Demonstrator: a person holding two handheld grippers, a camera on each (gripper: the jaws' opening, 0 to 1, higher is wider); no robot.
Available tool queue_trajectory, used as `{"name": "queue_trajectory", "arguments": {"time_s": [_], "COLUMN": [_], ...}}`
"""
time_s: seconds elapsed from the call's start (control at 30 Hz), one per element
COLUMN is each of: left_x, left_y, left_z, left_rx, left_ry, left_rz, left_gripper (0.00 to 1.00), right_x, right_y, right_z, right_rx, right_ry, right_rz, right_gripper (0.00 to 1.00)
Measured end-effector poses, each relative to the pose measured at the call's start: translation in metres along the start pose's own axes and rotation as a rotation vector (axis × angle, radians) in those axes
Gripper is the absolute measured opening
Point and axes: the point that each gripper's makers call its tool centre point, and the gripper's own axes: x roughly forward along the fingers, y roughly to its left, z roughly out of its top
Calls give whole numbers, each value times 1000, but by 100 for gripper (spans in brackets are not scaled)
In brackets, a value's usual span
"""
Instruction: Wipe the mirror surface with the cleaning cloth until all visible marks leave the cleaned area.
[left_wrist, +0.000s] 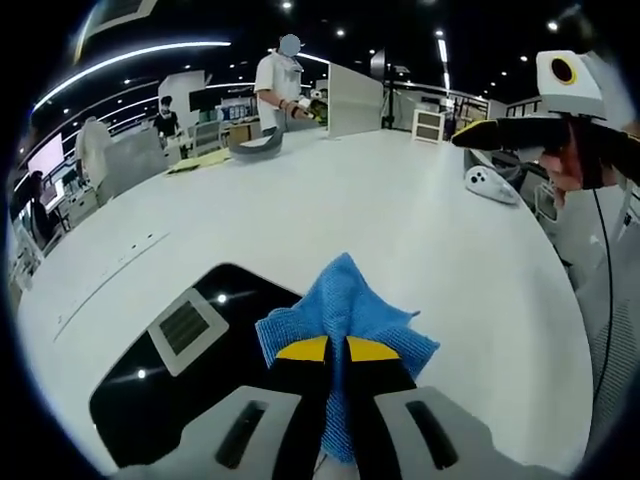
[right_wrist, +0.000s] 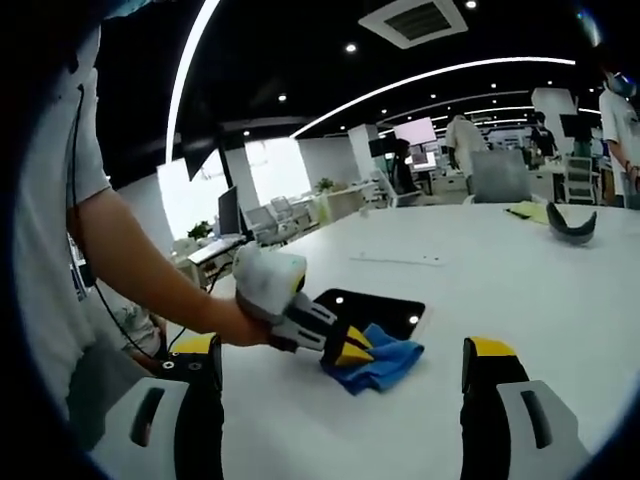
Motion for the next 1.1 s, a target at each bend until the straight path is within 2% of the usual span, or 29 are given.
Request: {"name": "queue_trajectory", "arguments": {"time_s": [0.2,0.33,0.5,0.67,0.8,1.1], "left_x": [1,2,2,2,3,6], "left_y": [-1,-1,-2,0,-1,8], "left_z": [1,2,3,2,2,5], "left_rx": [1,-8,4,-28,17,-11], "left_ry": [-1,-3,13,10,25,5], "left_rz": [-9,-15,-24,-38,-40,-31], "left_gripper": [3,3,3,3,3,3], "right_x": [0,1,1,0,1,1], "right_y": [0,5,5,5,8,8], "right_z": [-4,0,-2,-1,-3,-6], "right_rx": [2,-11,-10,-11,-3,22], "right_ry": [13,-6,-1,-3,5,16], "right_rz": [0,24,17,16,25,28], "right_gripper": [100,100,100,100,100,99]}}
